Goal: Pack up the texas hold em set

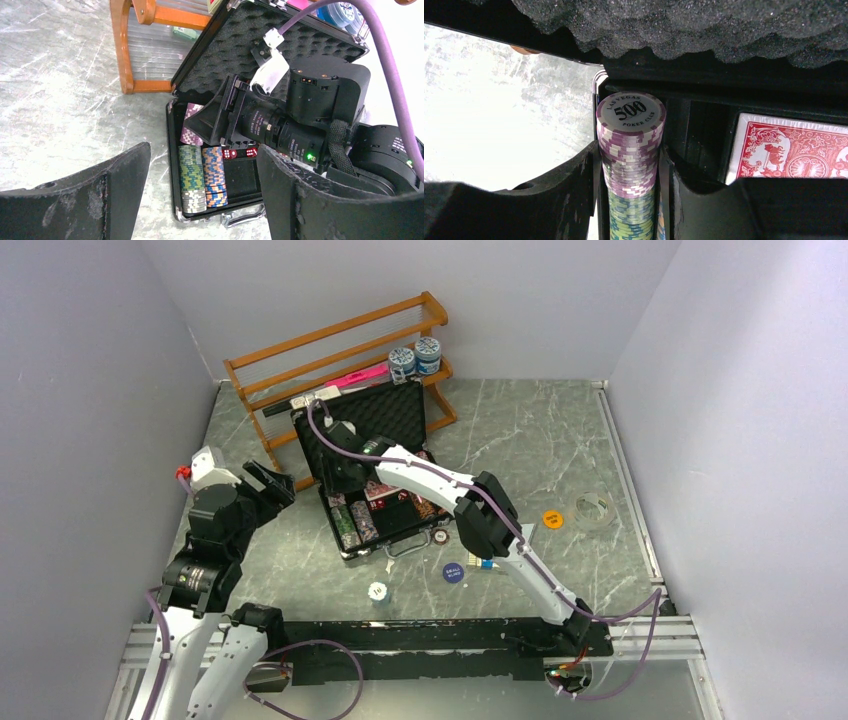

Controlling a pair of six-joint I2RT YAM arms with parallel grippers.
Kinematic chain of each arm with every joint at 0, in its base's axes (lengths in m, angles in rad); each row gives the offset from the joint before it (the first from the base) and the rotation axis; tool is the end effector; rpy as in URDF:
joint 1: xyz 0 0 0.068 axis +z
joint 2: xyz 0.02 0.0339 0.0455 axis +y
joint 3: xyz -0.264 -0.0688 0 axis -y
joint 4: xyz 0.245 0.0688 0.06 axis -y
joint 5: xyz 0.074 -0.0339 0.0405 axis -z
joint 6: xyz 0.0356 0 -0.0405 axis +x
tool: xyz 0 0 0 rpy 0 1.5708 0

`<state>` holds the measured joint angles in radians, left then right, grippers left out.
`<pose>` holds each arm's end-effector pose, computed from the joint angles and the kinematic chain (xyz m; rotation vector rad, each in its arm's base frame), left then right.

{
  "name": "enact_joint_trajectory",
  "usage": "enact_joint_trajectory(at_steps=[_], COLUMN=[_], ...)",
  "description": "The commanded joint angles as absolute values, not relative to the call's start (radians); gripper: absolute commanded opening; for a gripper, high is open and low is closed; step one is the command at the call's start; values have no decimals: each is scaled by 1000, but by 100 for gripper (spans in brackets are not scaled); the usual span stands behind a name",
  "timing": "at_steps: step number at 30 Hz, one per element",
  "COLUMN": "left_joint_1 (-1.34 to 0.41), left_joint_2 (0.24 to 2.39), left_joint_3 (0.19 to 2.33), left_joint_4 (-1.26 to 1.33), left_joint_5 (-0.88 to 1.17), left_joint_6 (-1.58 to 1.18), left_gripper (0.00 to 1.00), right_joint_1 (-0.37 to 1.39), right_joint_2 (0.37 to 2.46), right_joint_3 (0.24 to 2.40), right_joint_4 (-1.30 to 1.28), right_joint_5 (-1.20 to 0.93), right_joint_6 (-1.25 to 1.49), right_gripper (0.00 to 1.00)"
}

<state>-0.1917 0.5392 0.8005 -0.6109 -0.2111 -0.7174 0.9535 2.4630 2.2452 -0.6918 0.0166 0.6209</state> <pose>0.1161 -0.0149 0.3330 -0.6391 1.8250 -0.4090 0.3159 0.4441 0.1984 -0.4224 2.5612 0.6159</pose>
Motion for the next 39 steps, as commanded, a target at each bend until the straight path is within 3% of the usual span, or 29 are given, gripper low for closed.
enact_joint_trajectory(at_steps=[1, 5, 8, 18, 33, 39], left_joint_1=[-193, -193, -193, -193, -193, -193], left_joint_2=[534, 530, 531, 528, 528, 529], left_joint_3=[797, 793, 789, 783, 769, 767], left_joint_4=[-586, -594, -594, -605, -615, -618], left_joint_5=[-207, -218, -213, -219, -223, -221], left_joint_6=[-704, -706, -710, -710, -712, -720], left_gripper=[82, 83, 83, 83, 82, 82], right_joint_1=[979, 981, 983, 996, 1038, 1041], right_joint_2=[2450, 2414, 2381, 2201, 2228, 2247], right_joint_3=[2208, 2159, 2109, 1791, 1719, 1702], right_joint_4=[-774, -731, -681, -298, -139, -77], right_joint_5=[-47, -26, -10, 64, 205, 245], right_joint_6=[604, 603, 601, 589, 579, 581], right_gripper=[42, 58, 63, 63, 63, 59])
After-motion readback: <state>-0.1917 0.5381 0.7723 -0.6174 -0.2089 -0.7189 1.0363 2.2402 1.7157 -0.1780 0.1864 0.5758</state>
